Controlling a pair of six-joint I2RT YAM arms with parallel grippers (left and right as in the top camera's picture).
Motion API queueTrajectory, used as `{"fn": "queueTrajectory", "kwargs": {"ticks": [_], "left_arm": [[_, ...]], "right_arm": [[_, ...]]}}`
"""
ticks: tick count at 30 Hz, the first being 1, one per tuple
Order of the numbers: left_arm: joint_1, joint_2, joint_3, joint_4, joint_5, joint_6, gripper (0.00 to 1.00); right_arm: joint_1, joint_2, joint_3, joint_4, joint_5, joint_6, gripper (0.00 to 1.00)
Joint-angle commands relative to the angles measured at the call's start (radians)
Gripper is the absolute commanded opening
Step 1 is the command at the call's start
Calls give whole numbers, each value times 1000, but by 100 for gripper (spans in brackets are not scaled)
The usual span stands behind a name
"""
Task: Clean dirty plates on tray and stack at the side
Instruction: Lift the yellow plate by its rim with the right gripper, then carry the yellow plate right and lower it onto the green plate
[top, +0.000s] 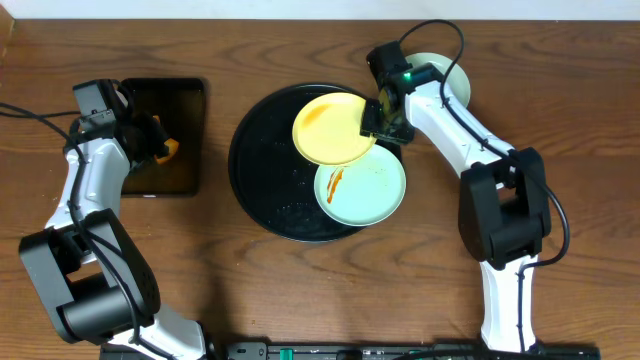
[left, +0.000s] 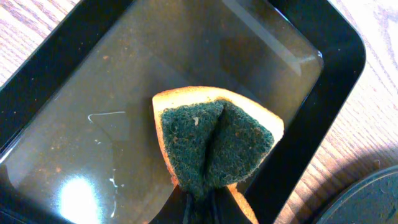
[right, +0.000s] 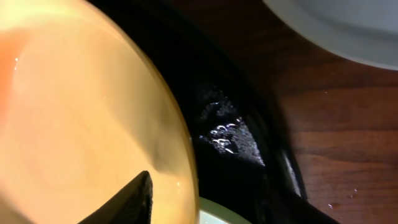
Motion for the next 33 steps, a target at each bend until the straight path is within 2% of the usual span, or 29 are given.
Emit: {"fn": "queueTrajectory", "kwargs": {"ticks": [1, 9, 12, 15, 23, 31, 33], "left_arm": [[5, 9, 4, -2, 5, 10, 8], [5, 9, 4, -2, 5, 9, 8], [5, 9, 4, -2, 5, 9, 8], [5, 9, 4, -2, 5, 9, 8], [5, 9, 4, -2, 5, 9, 8], [5, 9, 4, -2, 5, 10, 8], [5, 9, 4, -2, 5, 9, 8]], "right_arm": [[14, -14, -8, 12, 0, 17, 47], [34, -13, -72, 85, 8, 18, 36], [27, -13, -72, 93, 8, 17, 15], [20, -14, -67, 97, 8, 16, 2], [0, -14, 48, 40, 8, -108, 1], [13, -16, 346, -154, 92, -372, 1], [28, -16, 389, -175, 147, -490, 1]]}}
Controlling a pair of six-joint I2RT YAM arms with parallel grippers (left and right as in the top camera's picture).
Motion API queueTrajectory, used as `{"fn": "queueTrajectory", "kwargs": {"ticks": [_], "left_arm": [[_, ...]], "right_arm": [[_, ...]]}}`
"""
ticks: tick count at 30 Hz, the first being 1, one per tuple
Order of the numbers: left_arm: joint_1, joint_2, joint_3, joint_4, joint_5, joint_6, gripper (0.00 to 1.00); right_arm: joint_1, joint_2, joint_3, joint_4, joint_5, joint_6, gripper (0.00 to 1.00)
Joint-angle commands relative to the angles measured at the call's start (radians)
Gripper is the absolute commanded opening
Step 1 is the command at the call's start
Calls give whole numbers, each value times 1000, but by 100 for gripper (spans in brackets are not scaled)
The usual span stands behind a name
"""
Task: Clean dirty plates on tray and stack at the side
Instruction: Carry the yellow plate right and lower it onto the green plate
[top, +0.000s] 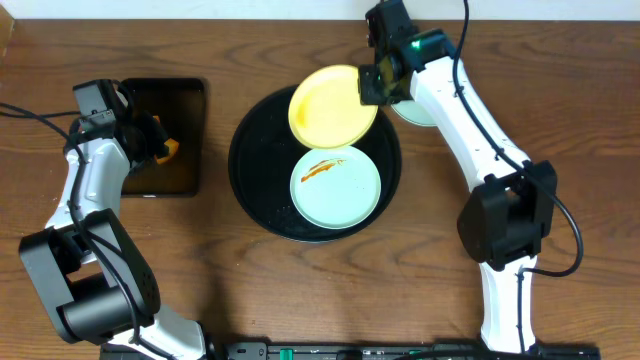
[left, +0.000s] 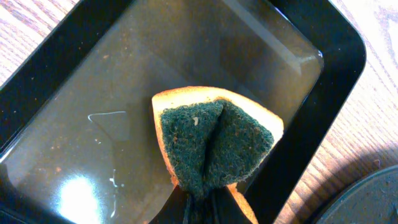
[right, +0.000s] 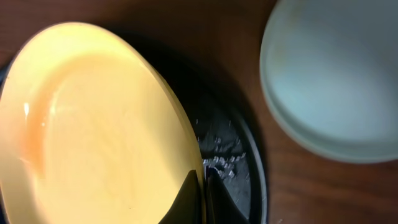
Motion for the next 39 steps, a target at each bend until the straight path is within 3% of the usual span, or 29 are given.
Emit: {"fn": "queueTrajectory", "kwargs": {"ticks": [1, 11, 21, 32, 39], "left_arm": [[5, 9, 4, -1, 5, 9, 8], [5, 9, 4, -1, 5, 10, 8], [5, 9, 4, -2, 5, 9, 8], [5, 9, 4, -5, 5, 10, 8], [5, 9, 4, -4, 5, 10, 8]], "right_arm": [[29, -13, 54, -16, 120, -204, 1], [174, -13, 50, 68, 657, -405, 1], [318, -13, 50, 222, 1039, -652, 1], [369, -13, 50, 373, 1189, -975, 1], [370, -13, 50, 458, 1286, -1056, 1]]}}
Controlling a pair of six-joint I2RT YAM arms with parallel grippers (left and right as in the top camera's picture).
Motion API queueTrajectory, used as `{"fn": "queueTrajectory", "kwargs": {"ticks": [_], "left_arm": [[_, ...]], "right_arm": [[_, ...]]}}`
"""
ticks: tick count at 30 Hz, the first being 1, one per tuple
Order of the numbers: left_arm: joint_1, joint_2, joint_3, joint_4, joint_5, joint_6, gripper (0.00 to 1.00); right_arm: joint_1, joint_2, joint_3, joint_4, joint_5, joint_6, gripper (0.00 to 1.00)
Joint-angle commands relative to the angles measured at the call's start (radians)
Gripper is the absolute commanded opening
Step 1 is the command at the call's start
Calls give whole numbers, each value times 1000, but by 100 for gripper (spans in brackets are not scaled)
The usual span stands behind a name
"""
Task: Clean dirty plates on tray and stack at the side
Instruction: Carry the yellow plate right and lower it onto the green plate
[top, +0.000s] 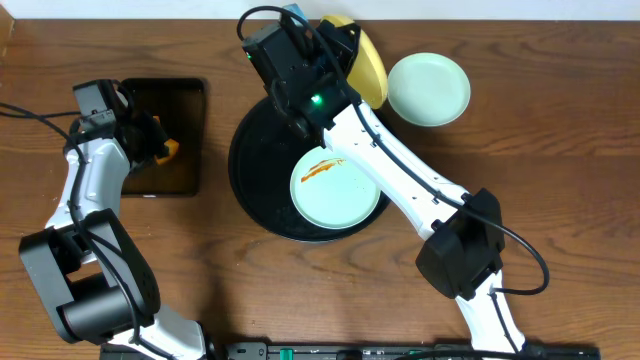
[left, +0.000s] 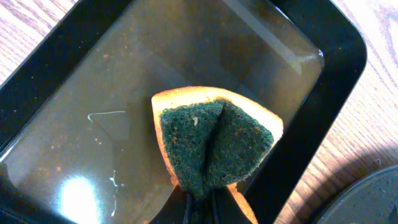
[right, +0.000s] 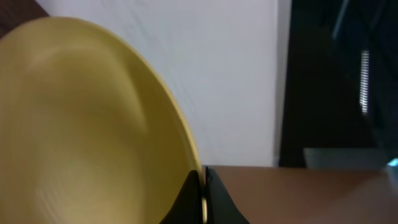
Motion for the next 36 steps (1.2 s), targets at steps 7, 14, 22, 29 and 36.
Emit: {"fn": "queueTrajectory", "kwargs": {"ticks": [7, 14, 22, 29, 36], "left_arm": [[5, 9, 4, -2, 5, 9, 8], [5, 9, 4, -2, 5, 9, 8], [5, 9, 3, -3, 5, 9, 8], [5, 9, 3, -2, 5, 9, 8], [5, 9, 3, -2, 5, 9, 8]], "right_arm": [[6, -13, 15, 5, 54, 56, 1], [-59, -13, 15, -284, -445, 566, 1], [-383, -13, 15, -382, -1331, 1020, 1], [-681, -13, 8, -434, -1497, 1088, 1], [-818, -12, -187, -331, -1274, 1081, 1]]}}
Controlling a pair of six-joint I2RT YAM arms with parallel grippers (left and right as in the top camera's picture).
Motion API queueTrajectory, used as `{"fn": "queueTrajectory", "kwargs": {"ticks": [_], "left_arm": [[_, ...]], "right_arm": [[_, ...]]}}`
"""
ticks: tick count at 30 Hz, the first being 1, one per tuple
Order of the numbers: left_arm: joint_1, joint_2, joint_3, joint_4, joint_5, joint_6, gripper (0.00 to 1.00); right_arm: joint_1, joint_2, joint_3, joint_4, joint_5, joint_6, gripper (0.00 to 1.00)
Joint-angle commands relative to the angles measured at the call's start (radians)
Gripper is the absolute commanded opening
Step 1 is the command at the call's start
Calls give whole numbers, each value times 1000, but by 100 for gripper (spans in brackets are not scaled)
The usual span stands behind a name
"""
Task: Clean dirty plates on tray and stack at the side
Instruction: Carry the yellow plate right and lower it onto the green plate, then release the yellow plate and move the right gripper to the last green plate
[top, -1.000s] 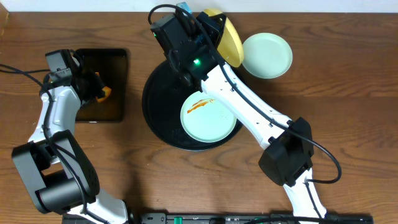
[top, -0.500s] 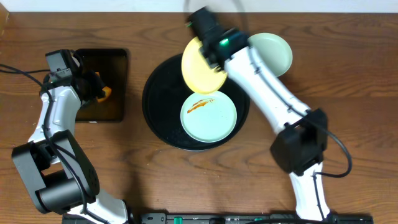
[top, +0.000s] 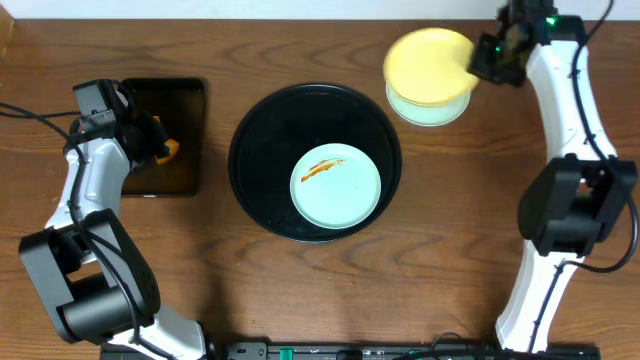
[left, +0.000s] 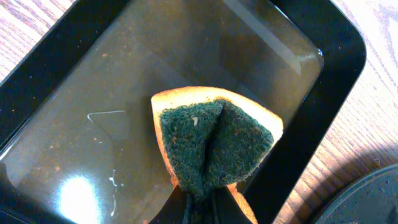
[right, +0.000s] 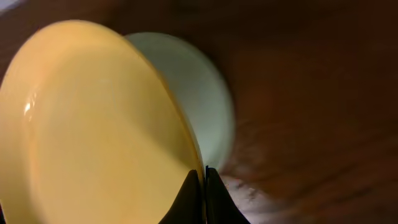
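My right gripper (top: 483, 62) is shut on the rim of a yellow plate (top: 427, 65), held over a pale green plate (top: 432, 110) on the table at the back right. In the right wrist view the yellow plate (right: 93, 124) fills the left, the green plate (right: 199, 106) showing behind it. A pale green plate with an orange smear (top: 336, 185) lies on the round black tray (top: 260, 140). My left gripper (left: 202, 202) is shut on a folded green and orange sponge (left: 214, 140) over the black water basin (left: 336, 56).
The black basin (top: 190, 100) sits at the left of the table, next to the round tray. Bare wooden table lies in front of the tray and to the right.
My right gripper has moved the yellow plate from high at the back, above the tray's far edge, to over the pale green plate at the back right. The left arm has not moved.
The right gripper first held the yellow plate's rim on the tray, above the smeared green plate. Then the plate was lifted off the tray's far side, then raised up at the back, and now sits over the side plate. The left gripper kept the sponge over the basin.
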Motion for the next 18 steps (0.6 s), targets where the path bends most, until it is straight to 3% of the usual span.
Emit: {"fn": "queueTrajectory", "kwargs": {"ticks": [1, 4, 5, 6, 7, 9, 10, 12, 15, 18], "left_arm": [[5, 9, 3, -2, 2, 9, 8], [5, 9, 3, -2, 2, 9, 8], [5, 9, 3, -2, 2, 10, 8], [5, 9, 3, -2, 2, 10, 8], [5, 9, 3, -2, 1, 10, 8], [5, 9, 3, -2, 1, 9, 8], [5, 9, 3, -1, 1, 9, 8], [5, 9, 3, -2, 1, 10, 8], [5, 9, 3, -2, 1, 10, 8], [5, 9, 3, -2, 1, 10, 8]], "right_arm": [[-15, -13, -102, 74, 44, 15, 1], [-11, -13, -178, 185, 18, 29, 2], [-7, -13, -196, 214, -6, 30, 7], [-4, -13, -203, 224, -18, 30, 15], [0, -13, -209, 233, -34, 30, 42], [8, -12, -213, 229, -35, 29, 66], [15, -12, -213, 221, -37, 29, 73], [31, -12, -212, 198, -74, 16, 76], [76, -12, -212, 116, -333, -137, 81], [129, -12, -212, 3, -467, -204, 79]]}}
